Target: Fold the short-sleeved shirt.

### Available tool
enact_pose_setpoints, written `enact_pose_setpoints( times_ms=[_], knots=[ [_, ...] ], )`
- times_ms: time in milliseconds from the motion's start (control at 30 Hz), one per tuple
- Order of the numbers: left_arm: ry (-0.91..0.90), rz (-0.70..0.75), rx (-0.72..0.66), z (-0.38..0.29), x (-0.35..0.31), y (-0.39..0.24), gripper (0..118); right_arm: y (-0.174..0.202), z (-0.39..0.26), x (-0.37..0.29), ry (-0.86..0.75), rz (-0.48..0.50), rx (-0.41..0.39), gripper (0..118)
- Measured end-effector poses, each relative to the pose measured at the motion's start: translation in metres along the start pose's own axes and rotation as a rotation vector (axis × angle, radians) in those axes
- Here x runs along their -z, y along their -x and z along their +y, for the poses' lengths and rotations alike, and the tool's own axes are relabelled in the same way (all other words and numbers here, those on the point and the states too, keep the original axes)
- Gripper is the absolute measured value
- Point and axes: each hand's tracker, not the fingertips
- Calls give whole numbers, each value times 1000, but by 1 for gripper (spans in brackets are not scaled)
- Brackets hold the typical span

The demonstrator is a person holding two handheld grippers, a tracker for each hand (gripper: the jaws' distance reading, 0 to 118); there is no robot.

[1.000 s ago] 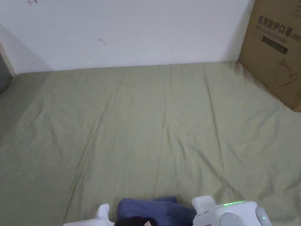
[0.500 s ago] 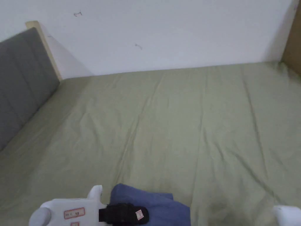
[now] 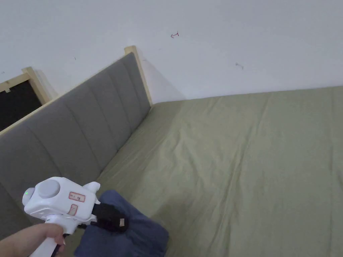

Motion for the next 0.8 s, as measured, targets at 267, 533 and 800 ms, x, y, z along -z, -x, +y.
enact_pose_setpoints(
  times_ms=[267,533,800],
  knots=[
    [22,156,109,-16,-15,-25,112,25,10,-7,-23,7,-39,2],
    [-282,449,202,-68,-16,-98,113,21,11,-20,-46,12,-84,2],
    [-348,707,138,-66,-46,-82,113,19,5,-27,-52,41,-110,2]
  ],
)
